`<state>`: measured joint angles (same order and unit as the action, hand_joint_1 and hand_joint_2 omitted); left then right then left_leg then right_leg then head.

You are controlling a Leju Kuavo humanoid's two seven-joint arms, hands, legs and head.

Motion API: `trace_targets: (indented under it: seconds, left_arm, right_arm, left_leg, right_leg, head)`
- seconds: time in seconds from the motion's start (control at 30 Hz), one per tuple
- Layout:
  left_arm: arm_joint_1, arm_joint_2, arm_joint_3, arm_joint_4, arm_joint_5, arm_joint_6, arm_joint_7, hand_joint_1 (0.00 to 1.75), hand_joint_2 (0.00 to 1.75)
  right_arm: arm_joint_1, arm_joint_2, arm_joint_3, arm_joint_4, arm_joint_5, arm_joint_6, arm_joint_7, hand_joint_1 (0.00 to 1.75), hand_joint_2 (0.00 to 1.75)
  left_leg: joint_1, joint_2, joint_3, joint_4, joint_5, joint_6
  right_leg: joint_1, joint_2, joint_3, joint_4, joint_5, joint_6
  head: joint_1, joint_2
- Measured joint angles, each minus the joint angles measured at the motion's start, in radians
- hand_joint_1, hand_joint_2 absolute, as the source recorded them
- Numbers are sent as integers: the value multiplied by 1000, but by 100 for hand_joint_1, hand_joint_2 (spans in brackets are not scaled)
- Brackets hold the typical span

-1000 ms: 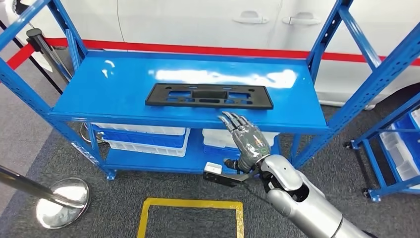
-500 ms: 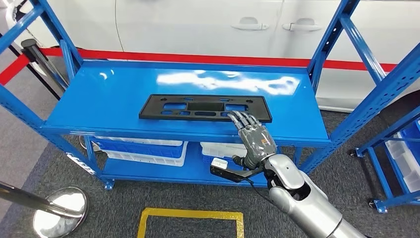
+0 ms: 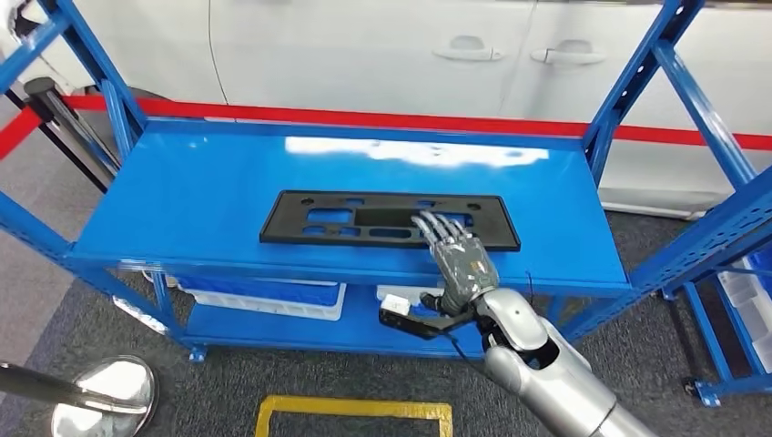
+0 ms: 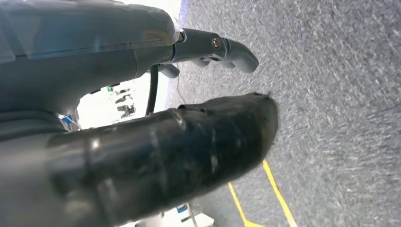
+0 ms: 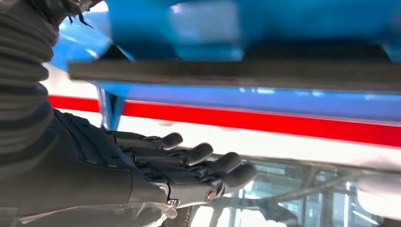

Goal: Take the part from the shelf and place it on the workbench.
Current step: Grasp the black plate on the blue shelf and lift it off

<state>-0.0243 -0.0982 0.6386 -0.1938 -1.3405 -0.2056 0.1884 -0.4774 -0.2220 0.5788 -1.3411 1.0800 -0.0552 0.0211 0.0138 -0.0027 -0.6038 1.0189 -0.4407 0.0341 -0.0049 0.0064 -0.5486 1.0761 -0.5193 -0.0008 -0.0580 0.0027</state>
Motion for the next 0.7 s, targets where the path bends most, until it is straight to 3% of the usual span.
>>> trace_targets:
  seconds: [0.13, 0.17, 0.2, 0.27, 0.33, 0.4, 0.5, 0.57, 0.63, 0.67, 0.7]
  left_arm:
    - [-1, 0, 0, 0, -1, 1, 0, 0, 0]
    - [-2, 0, 0, 0, -1, 1, 0, 0, 0]
    - [-2, 0, 0, 0, -2, 1, 0, 0, 0]
    - [-2, 0, 0, 0, -2, 1, -1, 0, 0]
    - [-2, -4, 0, 1, -4, 1, -2, 0, 0]
    - [-4, -7, 0, 3, -7, 0, -2, 0, 0]
    - [-5, -5, 0, 3, -9, 1, -4, 0, 0]
    - [-9, -3, 0, 3, -10, 0, -7, 0, 0]
    - [-12, -3, 0, 3, -12, 1, -9, 0, 0]
    - [-12, -3, 0, 3, -12, 1, -9, 0, 0]
    - [-10, -2, 0, 3, -13, 1, -9, 0, 0]
  right_arm:
    - [3, 1, 0, 6, 1, -1, 0, 0, 175]
    - [5, 2, 0, 8, 1, -3, 0, 0, 175]
    - [6, 2, 0, 10, 2, -4, 0, 0, 175]
    - [5, 4, 0, 13, 2, -7, -1, 0, 175]
    - [2, 6, 0, 14, 3, -8, -1, 0, 175]
    - [-3, 12, 0, 13, 3, -8, 0, 0, 175]
    - [-11, 23, 0, 12, 4, -7, 0, 0, 175]
    - [-17, 35, 1, 13, 4, -7, 0, 0, 175]
    - [-19, 47, 3, 15, 4, -6, 0, 0, 175]
    - [-18, 51, 5, 17, 4, -5, 0, 0, 175]
    - [-17, 54, 6, 19, 4, -5, 0, 0, 175]
  left_leg:
    - [0, -2, 34, -8, -22, 15]
    - [-1, -3, 44, -8, -30, 15]
    - [-3, -5, 56, -8, -39, 15]
    - [-6, -5, 82, -10, -58, 13]
    - [-8, -4, 97, -12, -75, 6]
    - [-8, -2, 107, -9, -77, -6]
    - [-8, -1, 111, 22, -89, -23]
    - [-4, -1, 59, 114, -127, -32]
    - [0, -1, -23, 226, -170, -43]
    - [3, -1, -50, 251, -176, -49]
    - [5, -1, -61, 240, -158, -54]
  right_leg:
    - [-4, -2, -151, 223, -65, 11]
    - [-4, -2, -173, 235, -65, 10]
    - [-3, -2, -178, 215, -44, 7]
    - [3, -3, -148, 93, 52, -10]
    - [15, -5, -117, -11, 105, -31]
    - [23, -5, -104, -43, 101, -43]
    - [12, -3, -67, -65, 101, -50]
    - [6, -3, -50, -71, 95, -55]
    - [4, -3, -41, -70, 83, -56]
    - [3, -3, -34, -69, 76, -54]
    - [1, -2, -26, -67, 69, -51]
  head:
    - [1, 0]
    - [1, 0]
    - [1, 0]
    - [1, 0]
    - [0, 0]
    - [0, 0]
    - [1, 0]
    - [-1, 0]
    - [-2, 0]
    - [-2, 0]
    - [-2, 0]
